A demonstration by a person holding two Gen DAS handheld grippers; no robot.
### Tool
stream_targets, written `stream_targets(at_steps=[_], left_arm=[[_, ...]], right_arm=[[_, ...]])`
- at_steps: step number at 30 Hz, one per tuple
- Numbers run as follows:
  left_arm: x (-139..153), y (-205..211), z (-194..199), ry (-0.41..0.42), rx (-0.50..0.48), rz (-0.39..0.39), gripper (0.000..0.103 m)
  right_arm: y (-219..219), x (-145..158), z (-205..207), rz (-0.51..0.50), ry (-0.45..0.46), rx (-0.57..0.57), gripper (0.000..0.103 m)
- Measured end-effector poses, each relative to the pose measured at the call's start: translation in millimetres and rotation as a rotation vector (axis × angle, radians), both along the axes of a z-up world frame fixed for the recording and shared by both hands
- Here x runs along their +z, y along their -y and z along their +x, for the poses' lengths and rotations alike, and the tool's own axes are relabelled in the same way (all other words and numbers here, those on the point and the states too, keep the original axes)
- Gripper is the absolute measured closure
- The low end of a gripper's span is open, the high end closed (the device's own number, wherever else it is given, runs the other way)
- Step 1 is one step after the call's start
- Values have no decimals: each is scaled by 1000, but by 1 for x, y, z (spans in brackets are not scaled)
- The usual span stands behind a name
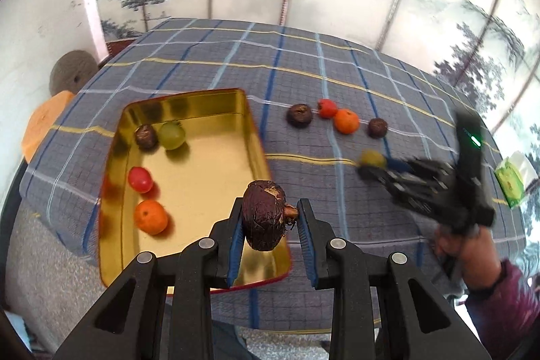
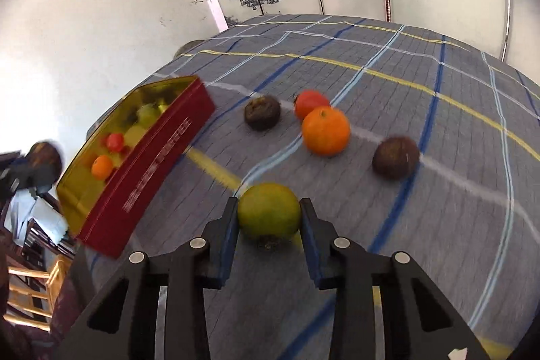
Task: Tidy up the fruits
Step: 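Carry the brown dried fruit over the tin with the left gripper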
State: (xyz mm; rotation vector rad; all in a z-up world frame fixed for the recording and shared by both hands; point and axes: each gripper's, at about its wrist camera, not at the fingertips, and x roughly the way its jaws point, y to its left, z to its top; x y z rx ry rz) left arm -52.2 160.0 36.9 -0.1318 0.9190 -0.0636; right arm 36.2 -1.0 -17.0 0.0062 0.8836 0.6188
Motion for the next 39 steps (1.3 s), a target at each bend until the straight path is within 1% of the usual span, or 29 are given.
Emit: stream_targets(at_steps=[5, 8, 11, 17, 28, 31, 39], left_arm=[[-9, -14, -3, -22, 41, -10, 72], [-12, -19, -8, -13, 60, 9, 72], [-13, -23, -12, -9, 68, 21, 72], [-18, -31, -14, -14, 82, 12, 72], [-25, -32, -12, -14, 79, 48, 72], [-27, -31, -9, -11, 78, 67, 72], [-32, -27, 8, 9, 65, 157, 72]], right_arm=[[5, -8, -14, -30, -1, -18, 71], [4, -7, -15, -34, 8, -18, 71], [1, -9, -14, -51, 2, -13, 70], [-1, -12, -12, -52, -4, -23, 70], [-1, -12, -12, -56, -3, -22, 70], [-1, -11, -12, -56, -3, -22, 70], [-2, -12, -12, -55, -4, -21, 69]])
